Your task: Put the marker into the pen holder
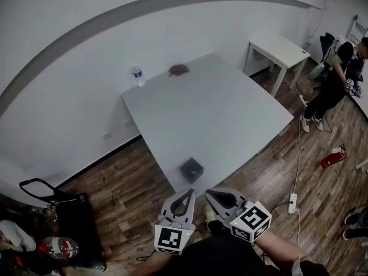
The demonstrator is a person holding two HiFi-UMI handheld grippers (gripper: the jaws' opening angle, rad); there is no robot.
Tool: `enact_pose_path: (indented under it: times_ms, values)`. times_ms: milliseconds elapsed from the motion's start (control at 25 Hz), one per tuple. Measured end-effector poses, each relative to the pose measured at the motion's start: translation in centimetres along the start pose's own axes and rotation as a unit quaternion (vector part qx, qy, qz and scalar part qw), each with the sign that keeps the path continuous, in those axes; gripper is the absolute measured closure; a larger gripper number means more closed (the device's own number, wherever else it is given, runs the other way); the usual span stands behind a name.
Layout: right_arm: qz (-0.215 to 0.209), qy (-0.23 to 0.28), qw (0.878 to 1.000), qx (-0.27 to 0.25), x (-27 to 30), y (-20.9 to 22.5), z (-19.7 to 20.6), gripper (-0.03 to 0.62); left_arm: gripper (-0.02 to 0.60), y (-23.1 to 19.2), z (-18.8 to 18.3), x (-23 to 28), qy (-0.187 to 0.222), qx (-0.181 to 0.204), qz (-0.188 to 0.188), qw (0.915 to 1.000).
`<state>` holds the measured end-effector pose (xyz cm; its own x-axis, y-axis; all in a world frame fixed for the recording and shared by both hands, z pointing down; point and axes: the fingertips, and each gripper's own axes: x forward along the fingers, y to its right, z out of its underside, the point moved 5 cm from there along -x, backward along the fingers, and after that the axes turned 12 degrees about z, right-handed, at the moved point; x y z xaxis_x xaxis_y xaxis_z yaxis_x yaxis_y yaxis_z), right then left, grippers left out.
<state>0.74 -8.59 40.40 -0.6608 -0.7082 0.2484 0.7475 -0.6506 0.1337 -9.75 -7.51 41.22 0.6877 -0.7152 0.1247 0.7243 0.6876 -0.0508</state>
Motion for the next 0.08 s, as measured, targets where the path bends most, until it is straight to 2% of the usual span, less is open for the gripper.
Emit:
enact_pose_path:
  times_ms: [80]
  values:
    - [0.001,0.01,1.0,-0.007,0.38,0.54,-0.77,0.579,0.577,-0.5,-0.54,0.58,0.006,0.005,-0.001,1.0]
